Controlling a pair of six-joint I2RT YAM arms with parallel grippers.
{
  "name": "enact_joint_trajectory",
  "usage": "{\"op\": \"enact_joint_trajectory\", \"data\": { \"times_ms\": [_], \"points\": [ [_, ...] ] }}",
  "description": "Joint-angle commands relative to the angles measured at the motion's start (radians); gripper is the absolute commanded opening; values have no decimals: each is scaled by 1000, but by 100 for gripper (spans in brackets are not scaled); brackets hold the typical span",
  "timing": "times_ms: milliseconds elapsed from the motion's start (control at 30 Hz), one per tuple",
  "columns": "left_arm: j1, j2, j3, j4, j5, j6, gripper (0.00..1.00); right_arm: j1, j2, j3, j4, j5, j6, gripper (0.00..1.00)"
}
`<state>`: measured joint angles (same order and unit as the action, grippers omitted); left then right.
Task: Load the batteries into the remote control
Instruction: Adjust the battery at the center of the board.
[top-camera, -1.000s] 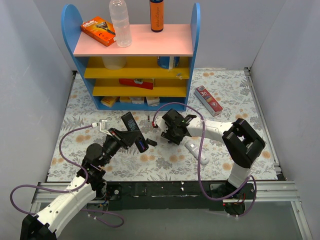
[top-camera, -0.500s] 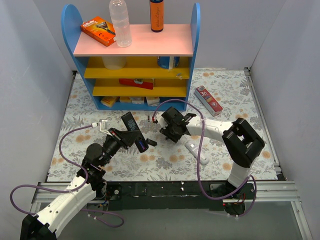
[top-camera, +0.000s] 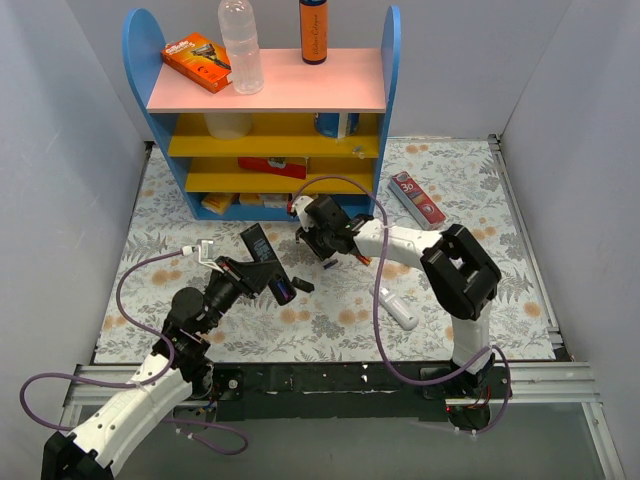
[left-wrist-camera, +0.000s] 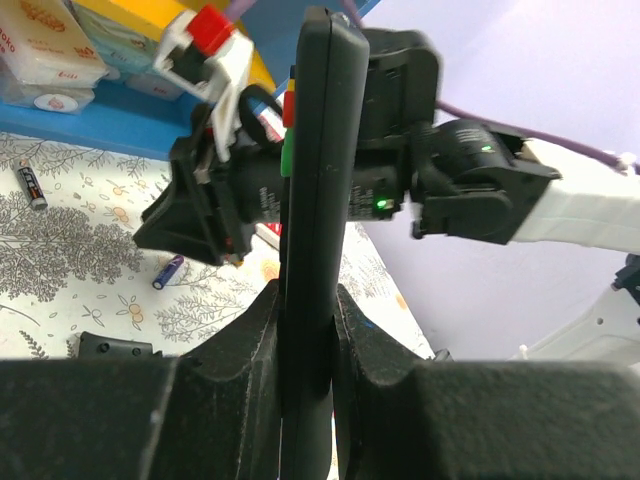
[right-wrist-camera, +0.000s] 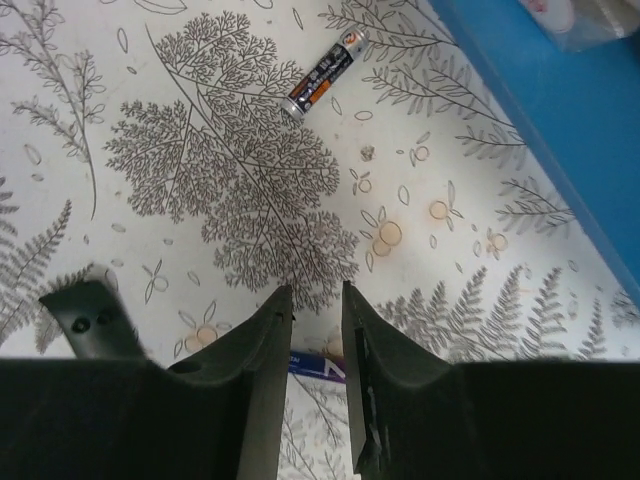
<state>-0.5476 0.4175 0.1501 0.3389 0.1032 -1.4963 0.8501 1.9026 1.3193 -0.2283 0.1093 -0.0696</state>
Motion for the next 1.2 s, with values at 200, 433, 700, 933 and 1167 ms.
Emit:
{"op": "enact_joint_trajectory", "data": {
  "times_ms": [200,433,700,933,1167],
  "points": [
    [-5,-37,54,-28,-30,21,0,-5,98,18,37,-10,17,31],
    [-5,-42,48,-26,-33,22,0,-5,38,-71,20,-33,1,30],
    [-5,-37,48,-18,-31,18,0,-5,-4,-92,-23,-36,-70,30],
    [-5,-37,48,-20,-33,15,0,-3,-54,-92,-40,-8,-44,31],
    [-3,-32,48,-20,-39,7,0,-9,-172,-110,-108,187,318,58]
  ]
}}
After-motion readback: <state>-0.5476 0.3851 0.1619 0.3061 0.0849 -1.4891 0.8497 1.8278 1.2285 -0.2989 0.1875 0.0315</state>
